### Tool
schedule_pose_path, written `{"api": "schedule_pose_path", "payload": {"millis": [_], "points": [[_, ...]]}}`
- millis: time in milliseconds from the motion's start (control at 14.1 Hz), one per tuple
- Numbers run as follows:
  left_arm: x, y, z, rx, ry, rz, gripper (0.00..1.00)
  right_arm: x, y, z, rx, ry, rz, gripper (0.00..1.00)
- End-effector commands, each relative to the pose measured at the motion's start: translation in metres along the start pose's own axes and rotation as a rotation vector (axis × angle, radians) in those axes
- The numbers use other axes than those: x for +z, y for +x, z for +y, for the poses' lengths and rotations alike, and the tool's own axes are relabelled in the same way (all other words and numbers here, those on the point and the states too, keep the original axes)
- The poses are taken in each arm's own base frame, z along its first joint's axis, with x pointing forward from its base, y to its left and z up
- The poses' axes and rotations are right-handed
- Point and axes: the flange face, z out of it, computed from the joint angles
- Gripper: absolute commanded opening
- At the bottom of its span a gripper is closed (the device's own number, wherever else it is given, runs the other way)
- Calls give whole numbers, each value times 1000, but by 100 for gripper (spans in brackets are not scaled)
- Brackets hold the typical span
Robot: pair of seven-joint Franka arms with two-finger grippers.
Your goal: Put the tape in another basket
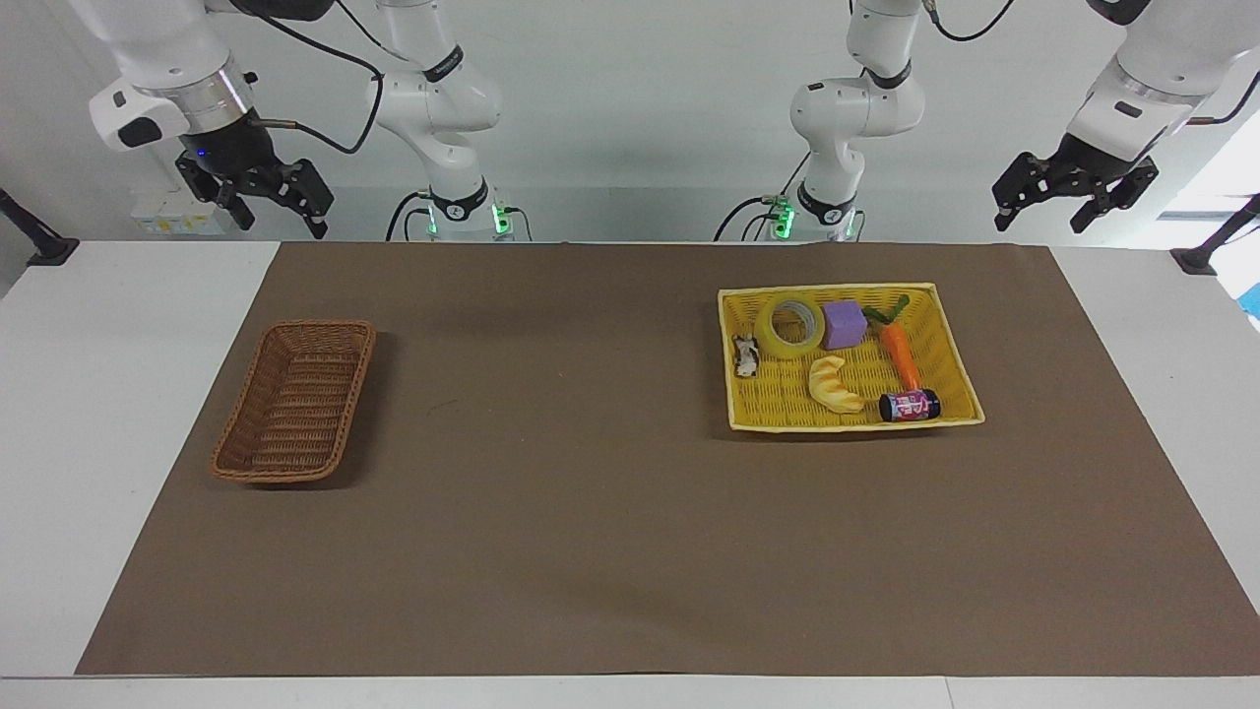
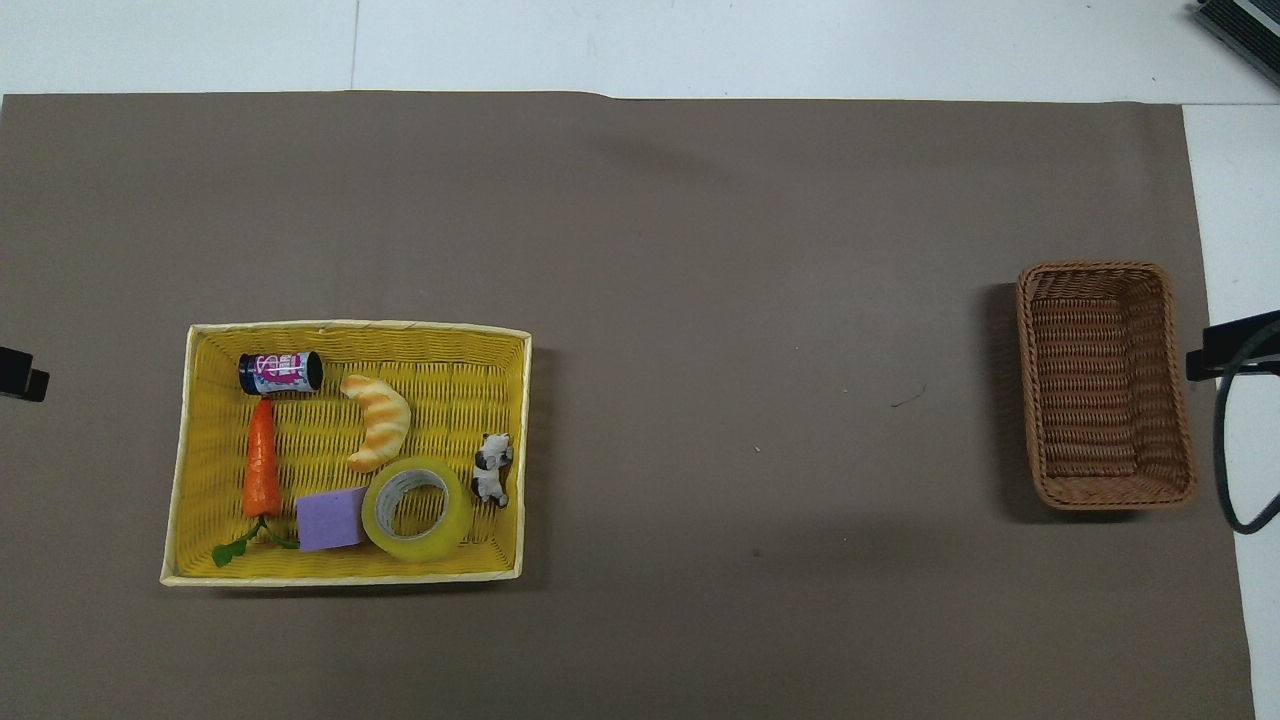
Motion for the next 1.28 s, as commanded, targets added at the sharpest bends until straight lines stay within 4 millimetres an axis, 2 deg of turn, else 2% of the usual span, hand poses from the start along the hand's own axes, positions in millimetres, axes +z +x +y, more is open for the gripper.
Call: {"api": "schedule_pose_path", "payload": {"millis": [0, 356, 427, 712, 925, 1068, 1210], "points": [[-3, -5, 2, 1, 12, 10, 100, 0, -6, 3, -22, -1, 1, 100], [-3, -3, 7, 14, 12, 24, 100, 0, -6, 3, -23, -3, 1, 100], [6, 3, 11, 23, 13, 38, 100, 0, -6, 3, -23, -3, 1, 100], [59, 18, 37, 69, 6, 5, 100, 0, -6, 2, -23, -1, 1, 100], [110, 28, 60, 111, 11, 33, 100, 0, -7, 3, -22, -3, -1, 100], [128, 29, 76, 103, 12, 34, 100, 1, -6, 4, -20, -3, -2, 100], [152, 31, 83, 101, 9, 10, 100, 1, -7, 5, -20, -2, -1, 100]]}}
